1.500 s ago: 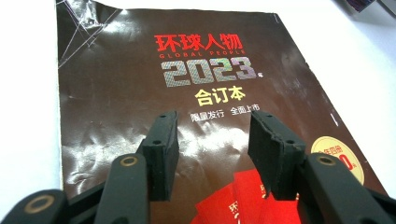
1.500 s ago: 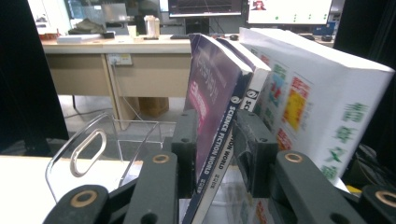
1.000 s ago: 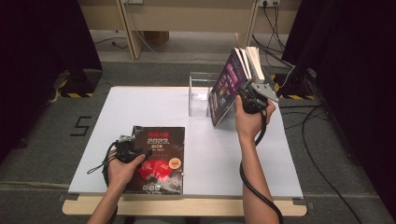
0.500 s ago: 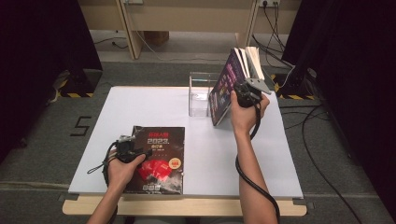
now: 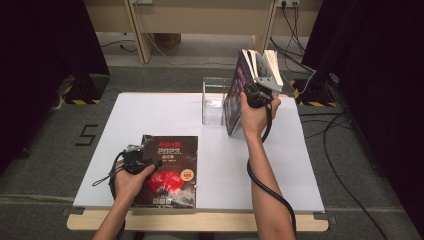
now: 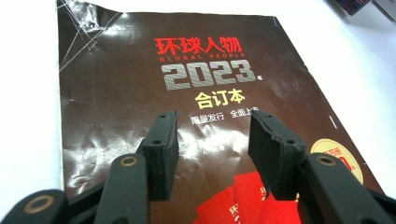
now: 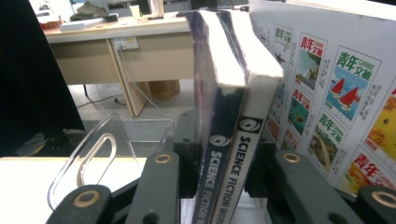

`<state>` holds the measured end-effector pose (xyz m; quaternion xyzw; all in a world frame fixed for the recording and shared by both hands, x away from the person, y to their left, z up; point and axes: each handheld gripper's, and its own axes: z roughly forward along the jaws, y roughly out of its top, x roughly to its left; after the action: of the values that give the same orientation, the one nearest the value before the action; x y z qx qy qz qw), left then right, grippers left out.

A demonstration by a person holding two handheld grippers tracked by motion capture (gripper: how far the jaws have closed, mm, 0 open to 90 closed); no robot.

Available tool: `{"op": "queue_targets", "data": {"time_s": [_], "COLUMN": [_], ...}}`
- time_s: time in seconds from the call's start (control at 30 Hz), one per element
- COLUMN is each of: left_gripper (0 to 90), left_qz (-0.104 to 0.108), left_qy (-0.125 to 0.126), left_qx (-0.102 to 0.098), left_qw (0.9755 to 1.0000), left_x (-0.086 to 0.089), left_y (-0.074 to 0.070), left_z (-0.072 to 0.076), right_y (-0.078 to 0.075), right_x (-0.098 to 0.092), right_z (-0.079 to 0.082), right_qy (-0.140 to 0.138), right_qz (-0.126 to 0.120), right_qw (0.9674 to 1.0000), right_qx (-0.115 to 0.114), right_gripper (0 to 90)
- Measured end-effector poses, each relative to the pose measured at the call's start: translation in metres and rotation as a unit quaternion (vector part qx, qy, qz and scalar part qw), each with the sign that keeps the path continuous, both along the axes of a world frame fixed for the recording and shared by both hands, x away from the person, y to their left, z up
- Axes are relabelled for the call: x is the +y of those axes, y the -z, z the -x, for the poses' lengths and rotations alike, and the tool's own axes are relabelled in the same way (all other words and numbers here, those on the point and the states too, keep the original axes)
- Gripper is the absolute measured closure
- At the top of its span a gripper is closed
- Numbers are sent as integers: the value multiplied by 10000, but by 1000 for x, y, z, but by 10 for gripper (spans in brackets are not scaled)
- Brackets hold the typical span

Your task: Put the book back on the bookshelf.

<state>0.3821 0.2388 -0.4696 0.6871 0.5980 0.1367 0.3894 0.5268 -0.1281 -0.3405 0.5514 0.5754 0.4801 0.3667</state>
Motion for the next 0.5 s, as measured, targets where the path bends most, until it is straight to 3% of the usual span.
{"op": "queue_targets", "data": {"time_s": [0.3, 0.5], "left_gripper": [520, 520], "left_qz": [7, 24], "left_qy": [32, 9], "left_qx": [3, -9], "left_qw": [10000, 10000], "left_x": [0, 1], "left_y": [0, 1], "left_z": [0, 0], "right_y": [-4, -8], "right_x": [4, 6], "right_z": [-3, -8], "right_qy": [-191, -355], "right_qz": [-36, 226], "right_qw": [9998, 9991], "right_qx": [40, 8], "right_gripper": [763, 766]}}
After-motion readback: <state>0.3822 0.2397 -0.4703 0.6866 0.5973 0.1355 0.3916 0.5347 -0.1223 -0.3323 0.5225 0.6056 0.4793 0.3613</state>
